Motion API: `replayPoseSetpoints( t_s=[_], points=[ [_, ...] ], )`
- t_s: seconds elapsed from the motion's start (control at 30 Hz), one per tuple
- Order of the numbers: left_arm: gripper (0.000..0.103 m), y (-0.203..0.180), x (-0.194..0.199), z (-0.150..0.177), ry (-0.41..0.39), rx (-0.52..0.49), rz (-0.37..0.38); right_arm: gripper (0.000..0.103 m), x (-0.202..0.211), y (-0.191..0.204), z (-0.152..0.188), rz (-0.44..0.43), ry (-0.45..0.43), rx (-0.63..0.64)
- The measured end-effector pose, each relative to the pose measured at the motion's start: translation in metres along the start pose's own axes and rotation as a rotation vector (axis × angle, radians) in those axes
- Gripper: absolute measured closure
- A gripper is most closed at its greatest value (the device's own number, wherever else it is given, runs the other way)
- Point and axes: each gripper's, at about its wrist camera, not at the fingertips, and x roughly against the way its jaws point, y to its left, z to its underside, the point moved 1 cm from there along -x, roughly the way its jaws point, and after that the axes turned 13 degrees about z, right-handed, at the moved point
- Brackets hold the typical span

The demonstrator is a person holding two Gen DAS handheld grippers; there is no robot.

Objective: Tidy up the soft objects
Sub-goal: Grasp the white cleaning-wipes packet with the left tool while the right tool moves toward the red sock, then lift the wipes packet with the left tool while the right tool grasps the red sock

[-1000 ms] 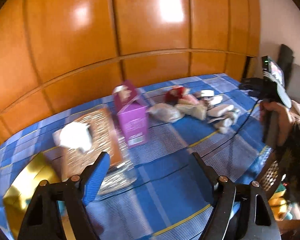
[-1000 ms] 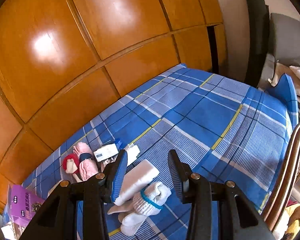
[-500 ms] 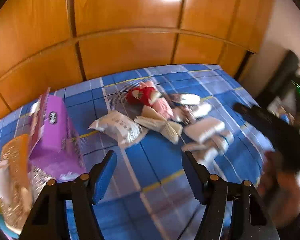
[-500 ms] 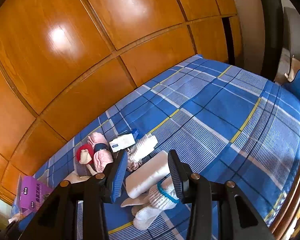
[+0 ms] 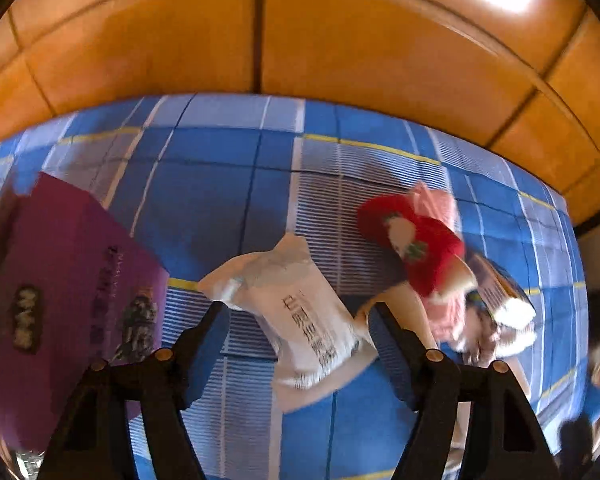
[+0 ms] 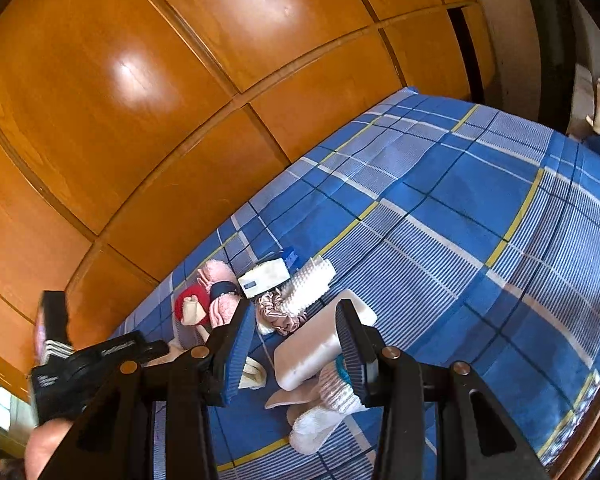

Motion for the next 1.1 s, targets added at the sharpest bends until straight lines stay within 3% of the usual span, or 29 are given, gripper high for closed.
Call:
replayPoseSetpoints(
  t_s=[0.23, 0.3, 0.4, 0.47, 0.63, 0.73, 0.93, 1.1],
  points=[
    [0.026, -0.001, -0.037, -0.003, 0.055, 0.022, -0.019, 0.061, 0.0, -0.002, 0.0, -0.025, 0.009, -0.018],
    [0.033, 0.001, -0.044, 0.001, 0.079, 0.021, -0.011, 0.061, -0.001, -0.004, 0.0, -0.028, 0.011, -0.024],
    [0.048, -0.006, -0.045, 0.017, 0.084, -0.114, -0.006, 0.061, 0.0, -0.005, 0.0, -0.025, 0.01, -0.026],
    [0.052, -0.009, -0.039, 0.031, 0.085, -0.194, 0.017, 0.061, -0.001, -0.004, -0.001, -0.025, 0.011, -0.017],
    [0.052, 0.001, -0.012, 0.081, 0.099, -0.32, 0.079, 0.061, -0.002, 0.004, 0.002, -0.018, 0.019, 0.036],
    [0.052, 0.011, 0.005, 0.111, 0.103, -0.393, 0.113, 0.061, -0.005, 0.016, 0.005, -0.029, 0.043, 0.108],
    [0.052, 0.033, 0.04, 0.172, 0.074, -0.52, 0.143, 0.061, -0.025, 0.059, 0.021, -0.086, 0.179, 0.334],
    [0.051, 0.054, 0.053, 0.188, 0.026, -0.506, 0.163, 0.061, -0.033, 0.123, 0.034, -0.121, 0.175, 0.573]
  ],
)
